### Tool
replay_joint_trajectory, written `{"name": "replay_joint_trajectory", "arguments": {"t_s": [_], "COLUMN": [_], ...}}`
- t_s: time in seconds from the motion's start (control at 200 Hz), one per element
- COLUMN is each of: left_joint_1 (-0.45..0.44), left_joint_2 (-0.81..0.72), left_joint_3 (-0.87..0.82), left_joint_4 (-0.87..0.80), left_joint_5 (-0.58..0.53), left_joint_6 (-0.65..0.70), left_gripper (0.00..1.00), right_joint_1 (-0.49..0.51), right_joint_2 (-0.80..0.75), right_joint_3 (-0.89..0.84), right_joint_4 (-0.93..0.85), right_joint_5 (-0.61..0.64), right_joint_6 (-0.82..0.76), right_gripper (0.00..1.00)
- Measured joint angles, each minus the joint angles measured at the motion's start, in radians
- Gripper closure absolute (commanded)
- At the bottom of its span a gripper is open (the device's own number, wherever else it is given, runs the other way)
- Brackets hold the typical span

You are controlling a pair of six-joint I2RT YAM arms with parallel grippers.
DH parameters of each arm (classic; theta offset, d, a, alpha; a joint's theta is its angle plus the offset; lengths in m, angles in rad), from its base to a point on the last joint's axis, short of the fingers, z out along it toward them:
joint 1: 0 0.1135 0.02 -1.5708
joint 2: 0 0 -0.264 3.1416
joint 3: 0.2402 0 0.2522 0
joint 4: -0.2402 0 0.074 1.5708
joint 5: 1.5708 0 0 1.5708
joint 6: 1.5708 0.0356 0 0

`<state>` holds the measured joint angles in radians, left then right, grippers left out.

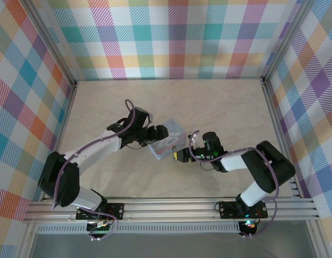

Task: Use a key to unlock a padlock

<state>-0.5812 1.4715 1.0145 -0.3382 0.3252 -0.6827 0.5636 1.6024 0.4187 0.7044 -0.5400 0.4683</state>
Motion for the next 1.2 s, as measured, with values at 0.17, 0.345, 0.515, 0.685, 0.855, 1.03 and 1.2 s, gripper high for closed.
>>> {"name": "replay_joint_trajectory", "arguments": {"t_s": [0.17, 0.345, 0.515, 0.685, 0.855, 1.03, 1.2], "left_joint_1": [-0.01, -0.013, -0.014, -0.014, -0.014, -0.014, -0.014], "left_joint_2": [0.081, 0.121, 0.127, 0.131, 0.134, 0.134, 0.134], "left_joint_3": [0.042, 0.055, 0.061, 0.062, 0.062, 0.062, 0.062], "left_joint_4": [0.002, 0.004, 0.008, 0.016, 0.024, 0.026, 0.026], "left_joint_5": [0.015, 0.023, 0.025, 0.026, 0.025, 0.025, 0.024], "left_joint_6": [0.0, 0.0, 0.0, 0.0, 0.0, 0.0, 0.0], "left_gripper": [0.22, 0.22, 0.22, 0.22, 0.22, 0.22, 0.22], "right_joint_1": [0.0, 0.0, 0.0, 0.0, 0.0, 0.0, 0.0], "right_joint_2": [0.066, 0.108, 0.14, 0.144, 0.145, 0.145, 0.145], "right_joint_3": [0.027, 0.053, 0.07, 0.08, 0.081, 0.081, 0.081], "right_joint_4": [0.049, 0.083, 0.097, 0.096, 0.093, 0.082, 0.071], "right_joint_5": [-0.019, -0.032, -0.049, -0.075, -0.087, -0.087, -0.086], "right_joint_6": [0.013, 0.015, 0.016, 0.018, 0.019, 0.018, 0.018], "right_gripper": [0.39, 0.39, 0.4, 0.43, 0.48, 0.54, 0.61]}}
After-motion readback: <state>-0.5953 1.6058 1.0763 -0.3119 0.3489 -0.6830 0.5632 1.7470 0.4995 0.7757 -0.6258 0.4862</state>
